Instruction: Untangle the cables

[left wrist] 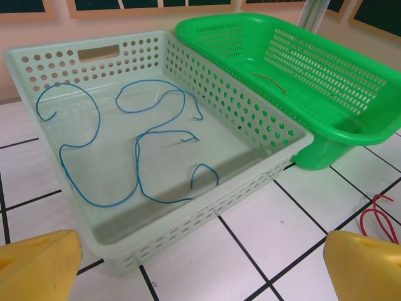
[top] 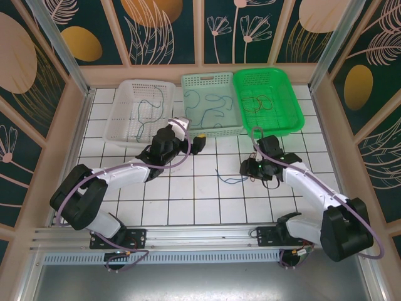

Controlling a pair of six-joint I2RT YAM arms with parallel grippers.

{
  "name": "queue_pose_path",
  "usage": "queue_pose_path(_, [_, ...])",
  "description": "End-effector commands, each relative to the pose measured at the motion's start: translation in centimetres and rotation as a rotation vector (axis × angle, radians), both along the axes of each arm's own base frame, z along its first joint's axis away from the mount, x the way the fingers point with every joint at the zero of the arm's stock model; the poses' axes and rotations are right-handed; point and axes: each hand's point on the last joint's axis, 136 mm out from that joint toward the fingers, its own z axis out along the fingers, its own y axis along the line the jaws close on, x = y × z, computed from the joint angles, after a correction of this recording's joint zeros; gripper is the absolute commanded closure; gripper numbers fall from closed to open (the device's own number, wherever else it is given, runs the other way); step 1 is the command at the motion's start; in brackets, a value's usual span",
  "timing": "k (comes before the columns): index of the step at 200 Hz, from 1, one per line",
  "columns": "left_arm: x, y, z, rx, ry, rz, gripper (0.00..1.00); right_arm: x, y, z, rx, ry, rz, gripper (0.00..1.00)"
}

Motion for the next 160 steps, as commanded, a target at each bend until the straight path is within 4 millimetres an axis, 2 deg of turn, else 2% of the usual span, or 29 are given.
queue_pose_path(1, [-0.2, -0.3, -0.1, -0.009, 0.009, -0.007, 0.01, -0.4, -0.3, -0.9, -0.045, 0.043, -0.015, 0.49])
queue_pose_path(25, [-0.2, -0.2, -0.2, -0.005, 0.006, -0.005, 0.01, -0.5, -0.9, -1.0, -0.111, 0.045, -0.027, 0.46])
queue_pose_path(40, [-0.2, -0.2, -0.2, -0.001, 0.007, -0.006, 0.01, -0.3, -1.3, -0.6, -0.144, 0.031, -0.038, 0.41])
queue_pose_path(60, [-0.1, -0.4, -0.4, -0.002, 0.011, -0.008, 0.02, -0.3, -1.7, -0.2, -0.172, 0.022, -0.049, 0.41])
queue_pose_path(84, [-0.1, -0.4, -0.4, -0.004, 0.011, -0.009, 0.01, -0.4, -1.5, -0.8, -0.171, 0.042, -0.051, 0.41])
queue_pose_path(118, [-0.2, -0.1, -0.4, 0.004, 0.004, 0.000, 0.02, -0.6, -1.4, -1.0, -0.167, 0.057, -0.063, 0.47])
queue_pose_path(143, [-0.1, -0.1, -0.6, 0.008, 0.008, -0.001, 0.01, 0.2, -0.5, -1.4, -0.134, 0.042, -0.051, 0.47])
queue_pose_path(160, [-0.2, -0.2, -0.6, 0.004, 0.010, -0.004, 0.01, 0.7, -0.4, -2.2, -0.152, 0.042, -0.042, 0.52])
